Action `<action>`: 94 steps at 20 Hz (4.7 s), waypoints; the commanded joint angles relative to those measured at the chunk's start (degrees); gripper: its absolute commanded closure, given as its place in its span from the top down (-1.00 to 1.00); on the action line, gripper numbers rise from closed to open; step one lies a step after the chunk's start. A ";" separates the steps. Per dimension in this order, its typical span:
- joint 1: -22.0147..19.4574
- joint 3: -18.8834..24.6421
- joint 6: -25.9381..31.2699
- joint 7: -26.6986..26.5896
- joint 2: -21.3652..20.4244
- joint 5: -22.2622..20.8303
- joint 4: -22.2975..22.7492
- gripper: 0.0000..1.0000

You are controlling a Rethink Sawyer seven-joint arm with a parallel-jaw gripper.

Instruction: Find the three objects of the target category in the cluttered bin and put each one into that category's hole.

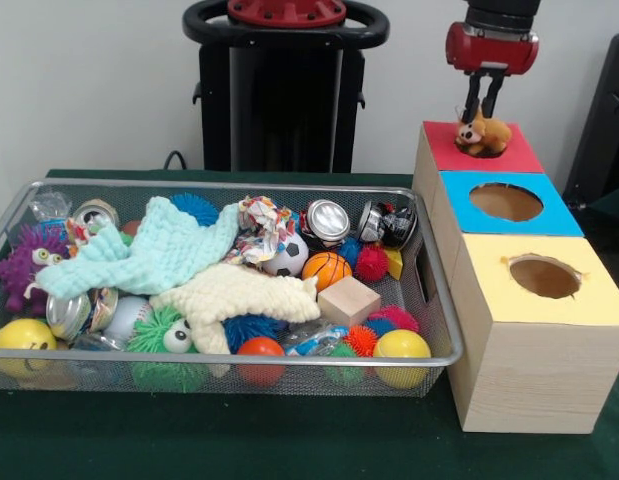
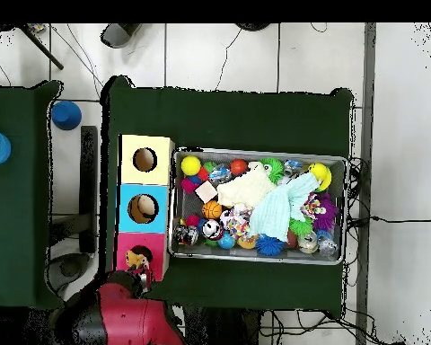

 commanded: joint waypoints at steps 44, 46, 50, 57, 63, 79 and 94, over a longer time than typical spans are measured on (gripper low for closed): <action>-1.02 -0.14 3.68 13.17 -0.20 5.48 3.96 1.00; -0.64 -1.31 7.00 12.49 -1.35 5.07 2.28 1.00; -0.42 -2.73 11.92 12.94 -3.04 5.16 0.12 1.00; -1.05 -3.93 16.33 13.26 -4.66 5.21 -3.03 1.00; -1.11 -4.32 17.16 13.68 -4.53 5.17 -3.76 -1.00; -1.27 -3.79 12.20 15.36 0.02 6.53 -6.73 -1.00; -1.81 -1.67 6.37 16.51 5.41 9.78 -6.80 -1.00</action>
